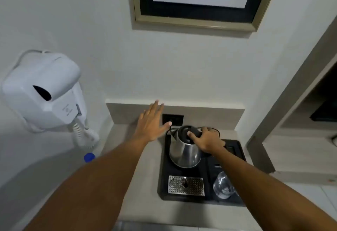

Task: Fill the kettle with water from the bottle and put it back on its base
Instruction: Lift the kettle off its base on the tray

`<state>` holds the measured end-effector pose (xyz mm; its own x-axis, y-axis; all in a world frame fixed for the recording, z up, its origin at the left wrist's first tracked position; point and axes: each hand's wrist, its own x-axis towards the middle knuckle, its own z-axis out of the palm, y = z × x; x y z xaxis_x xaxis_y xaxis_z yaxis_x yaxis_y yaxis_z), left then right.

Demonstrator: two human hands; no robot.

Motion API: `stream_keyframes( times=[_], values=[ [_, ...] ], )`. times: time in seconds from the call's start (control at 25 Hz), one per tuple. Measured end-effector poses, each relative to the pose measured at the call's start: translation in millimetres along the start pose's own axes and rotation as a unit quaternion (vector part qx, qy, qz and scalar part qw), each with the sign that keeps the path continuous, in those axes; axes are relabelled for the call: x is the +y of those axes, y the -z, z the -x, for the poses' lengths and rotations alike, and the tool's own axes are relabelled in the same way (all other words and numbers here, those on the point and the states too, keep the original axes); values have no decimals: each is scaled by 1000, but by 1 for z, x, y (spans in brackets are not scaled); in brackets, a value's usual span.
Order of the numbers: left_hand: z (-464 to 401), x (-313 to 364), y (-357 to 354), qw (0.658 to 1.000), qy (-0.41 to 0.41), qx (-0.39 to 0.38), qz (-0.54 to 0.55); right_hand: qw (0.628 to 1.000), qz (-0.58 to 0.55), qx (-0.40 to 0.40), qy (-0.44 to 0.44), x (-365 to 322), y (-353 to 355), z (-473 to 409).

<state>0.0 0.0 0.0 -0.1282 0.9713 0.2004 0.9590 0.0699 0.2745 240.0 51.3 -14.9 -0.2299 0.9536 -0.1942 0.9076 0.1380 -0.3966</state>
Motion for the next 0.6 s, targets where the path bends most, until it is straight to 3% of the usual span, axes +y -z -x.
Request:
stream_keyframes(
  times=[0.16, 0.6],
  values=[
    [31, -13, -27, 998, 13, -53, -44, 998, -45, -30, -45, 3, -5, -2],
    [27, -8, -39, 998, 19, -54, -2, 992, -102, -54, -46, -3, -7, -21]
  ],
)
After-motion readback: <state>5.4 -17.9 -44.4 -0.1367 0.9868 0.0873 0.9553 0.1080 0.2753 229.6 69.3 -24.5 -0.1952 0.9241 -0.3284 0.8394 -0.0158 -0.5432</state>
